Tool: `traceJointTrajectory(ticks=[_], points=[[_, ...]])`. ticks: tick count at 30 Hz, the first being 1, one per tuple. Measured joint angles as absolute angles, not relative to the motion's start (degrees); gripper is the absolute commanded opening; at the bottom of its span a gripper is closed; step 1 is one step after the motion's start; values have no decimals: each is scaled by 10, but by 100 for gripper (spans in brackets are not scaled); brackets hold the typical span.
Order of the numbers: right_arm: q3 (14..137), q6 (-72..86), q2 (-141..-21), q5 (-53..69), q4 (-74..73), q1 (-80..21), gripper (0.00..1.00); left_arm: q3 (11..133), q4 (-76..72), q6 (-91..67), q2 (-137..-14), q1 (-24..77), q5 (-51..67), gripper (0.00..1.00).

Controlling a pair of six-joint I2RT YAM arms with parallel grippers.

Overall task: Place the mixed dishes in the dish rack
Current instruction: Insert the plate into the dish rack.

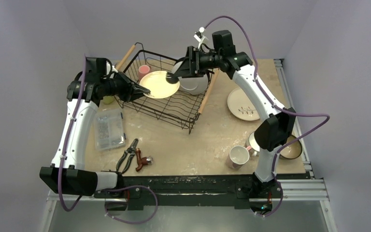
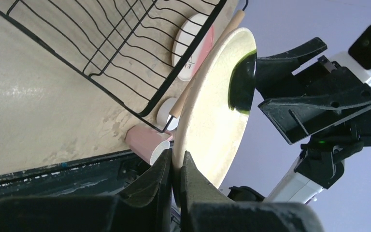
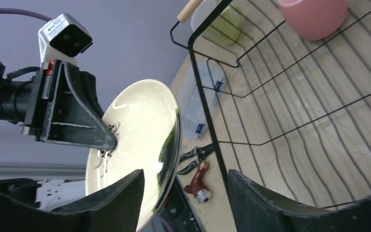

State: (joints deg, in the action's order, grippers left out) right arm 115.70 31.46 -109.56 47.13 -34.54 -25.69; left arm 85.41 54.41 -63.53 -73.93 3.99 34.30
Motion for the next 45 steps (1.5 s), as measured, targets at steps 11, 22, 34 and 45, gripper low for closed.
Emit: traceJointTrajectory(ticks=[11,22,34,45], points=[[1114,73,-1007,368,-353,-272,76,877,687,-698,-792,26,400,0],[931,-242,-816,399,-243,-387,77,940,826,-683,-840,26,409,0],[948,-418,-908,346,-295,-481,35,944,858,-681,-840,26,414,0],[958,-481,-925,275,-334,-510,0,946,864,-684,-844,21,416,13]])
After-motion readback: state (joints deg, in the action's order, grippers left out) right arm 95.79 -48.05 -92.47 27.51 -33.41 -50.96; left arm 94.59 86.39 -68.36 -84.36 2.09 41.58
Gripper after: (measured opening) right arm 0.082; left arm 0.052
